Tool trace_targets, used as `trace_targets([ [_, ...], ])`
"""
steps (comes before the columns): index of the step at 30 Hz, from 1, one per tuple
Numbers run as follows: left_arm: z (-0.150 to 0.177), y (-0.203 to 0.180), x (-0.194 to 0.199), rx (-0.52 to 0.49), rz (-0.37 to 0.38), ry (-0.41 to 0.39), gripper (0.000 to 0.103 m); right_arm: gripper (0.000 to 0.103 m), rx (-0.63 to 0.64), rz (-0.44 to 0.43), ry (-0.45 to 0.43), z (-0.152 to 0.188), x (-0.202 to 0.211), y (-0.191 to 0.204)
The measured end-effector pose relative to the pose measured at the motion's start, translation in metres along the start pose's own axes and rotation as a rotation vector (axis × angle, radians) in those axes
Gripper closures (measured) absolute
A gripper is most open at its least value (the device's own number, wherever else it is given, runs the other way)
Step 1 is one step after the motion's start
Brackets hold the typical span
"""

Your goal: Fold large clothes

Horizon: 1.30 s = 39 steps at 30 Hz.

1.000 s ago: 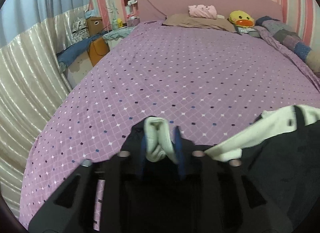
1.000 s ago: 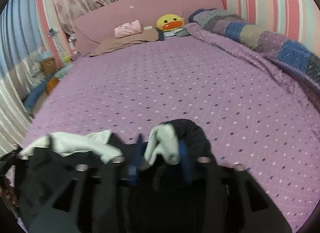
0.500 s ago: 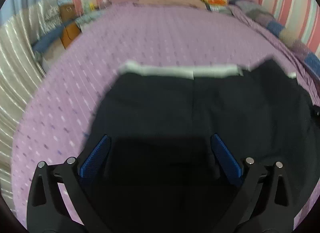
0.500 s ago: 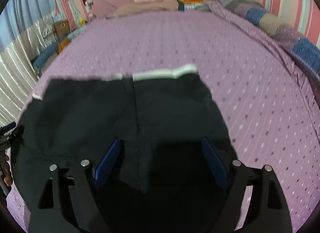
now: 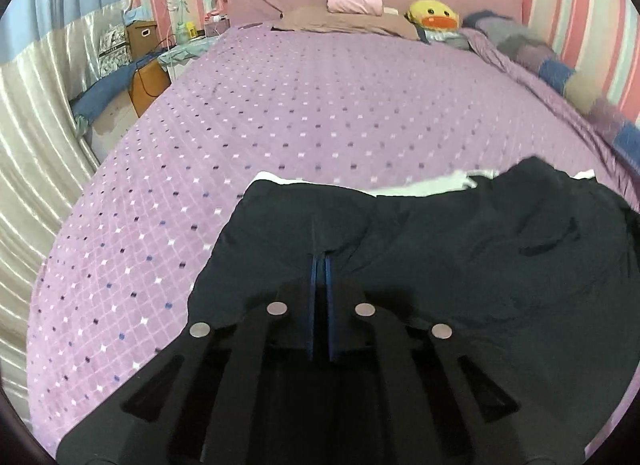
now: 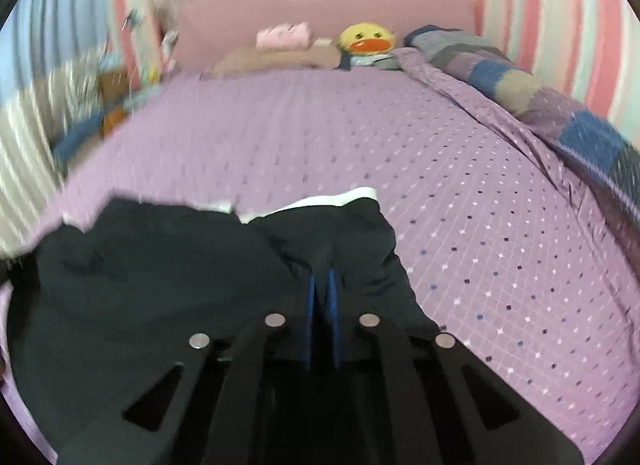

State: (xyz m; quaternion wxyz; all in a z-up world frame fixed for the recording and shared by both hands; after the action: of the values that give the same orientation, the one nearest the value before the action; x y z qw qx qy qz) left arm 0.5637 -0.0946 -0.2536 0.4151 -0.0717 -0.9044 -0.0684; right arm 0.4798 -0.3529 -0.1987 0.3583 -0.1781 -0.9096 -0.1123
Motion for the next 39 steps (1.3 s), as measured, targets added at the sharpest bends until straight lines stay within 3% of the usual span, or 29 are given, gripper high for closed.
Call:
trace_targets([
  [4, 0.001, -0.003, -0.027, -0.020, -0.057, 0.044, 0.101, 0.103, -0.057, 0.096, 0.064, -0.004, -0.029, -0.024],
  [5, 0.004, -0.003, -0.037, -0.021, -0.076, 0.065, 0.101, 0.103, -0.093, 0.094, 0.121, 0.002, -0.040, -0.034],
  [7, 0.009, -0.007, -0.052, -0.009, -0.093, 0.098, 0.098, 0.103, -0.106, 0.092, 0.119, 0.004, -0.041, -0.037],
  [9, 0.008, -0.008, -0.044, 0.005, -0.118, 0.082, 0.096, 0.099, -0.146, 0.041, 0.108, 0.001, -0.033, -0.034],
  [10, 0.005, -0.009, -0.040, 0.012, -0.128, 0.070, 0.092, 0.099, -0.168, 0.020, 0.084, -0.004, -0.026, -0.027],
  [11, 0.002, -0.011, -0.035, 0.023, -0.144, 0.063, 0.072, 0.097, -0.186, 0.004, 0.067, -0.011, -0.023, -0.019],
  [12, -0.004, -0.013, -0.029, 0.048, -0.167, 0.050, 0.045, 0.079, -0.203, -0.011, 0.060, -0.015, -0.023, -0.014],
  [13, -0.009, -0.016, -0.024, 0.081, -0.195, 0.040, 0.024, 0.036, -0.238, -0.025, 0.053, -0.018, -0.021, -0.004],
  [14, -0.011, -0.016, -0.020, 0.107, -0.213, 0.036, 0.019, 0.021, -0.281, -0.041, 0.041, -0.022, -0.021, 0.008],
  [17, -0.030, -0.038, -0.028, 0.193, -0.184, 0.039, 0.014, 0.016, -0.345, -0.070, 0.008, -0.031, -0.033, 0.049],
  [20, -0.041, -0.059, -0.046, 0.209, -0.163, 0.042, 0.010, 0.015, -0.300, 0.010, 0.006, -0.020, -0.066, 0.076],
  [23, -0.040, -0.069, -0.071, 0.175, -0.211, 0.046, 0.010, 0.011, -0.296, 0.084, 0.005, -0.009, -0.085, 0.069],
  [27, -0.031, -0.063, -0.084, 0.229, -0.183, 0.005, 0.006, 0.007, -0.369, 0.047, 0.048, 0.002, -0.108, 0.052],
  [30, -0.032, -0.066, -0.094, 0.229, -0.212, -0.029, 0.003, 0.002, -0.304, 0.060, 0.009, 0.009, -0.115, 0.061],
  [39, -0.023, -0.076, -0.097, 0.189, -0.285, -0.118, 0.003, 0.001, -0.225, 0.103, -0.052, 0.013, -0.128, 0.072],
])
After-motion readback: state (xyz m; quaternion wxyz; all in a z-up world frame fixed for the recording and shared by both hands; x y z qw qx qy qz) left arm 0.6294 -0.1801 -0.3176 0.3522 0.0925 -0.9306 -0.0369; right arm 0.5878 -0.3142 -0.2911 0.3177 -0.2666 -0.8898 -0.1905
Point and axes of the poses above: each gripper's, at about its wrist camera, not at the fingertips, and x roughly against the way its jaws point, y to its left, z to its underside, the point moved 6 cm from there along -x, roughly the way its jaws point, and after that the axes turned 6 degrees about -x, right-handed, at the moved point
